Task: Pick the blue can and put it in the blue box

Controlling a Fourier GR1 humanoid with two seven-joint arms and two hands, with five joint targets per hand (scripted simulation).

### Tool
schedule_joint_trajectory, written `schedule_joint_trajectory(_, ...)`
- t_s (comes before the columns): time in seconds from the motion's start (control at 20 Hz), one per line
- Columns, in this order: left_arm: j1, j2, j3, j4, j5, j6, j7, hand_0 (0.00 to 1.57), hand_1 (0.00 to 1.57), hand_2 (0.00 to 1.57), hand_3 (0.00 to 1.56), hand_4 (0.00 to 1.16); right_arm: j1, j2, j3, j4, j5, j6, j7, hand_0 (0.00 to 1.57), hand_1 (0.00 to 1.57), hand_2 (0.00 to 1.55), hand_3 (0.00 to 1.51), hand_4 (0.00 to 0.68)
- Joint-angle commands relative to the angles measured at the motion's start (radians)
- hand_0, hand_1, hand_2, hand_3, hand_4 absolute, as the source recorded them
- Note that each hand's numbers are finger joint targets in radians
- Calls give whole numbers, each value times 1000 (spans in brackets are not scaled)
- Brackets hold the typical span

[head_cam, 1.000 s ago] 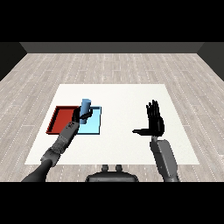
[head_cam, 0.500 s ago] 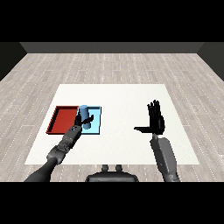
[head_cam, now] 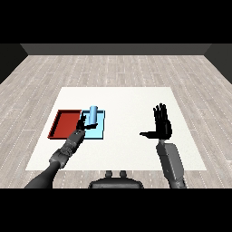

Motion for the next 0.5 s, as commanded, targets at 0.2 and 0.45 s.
schedule_joint_trajectory(0.2, -30, 11, 91, -111, 69, 101, -125, 0, 0, 0, 0, 0, -50, -9, -21, 11, 6, -6, 23, 0, 0, 0, 0, 0)
schedule_joint_trajectory(0.45, -2, -25, 134, -389, 122, -71, -476, 0, 0, 0, 0, 0, -13, -15, 4, -7, 45, -1, -8, 0, 0, 0, 0, 0)
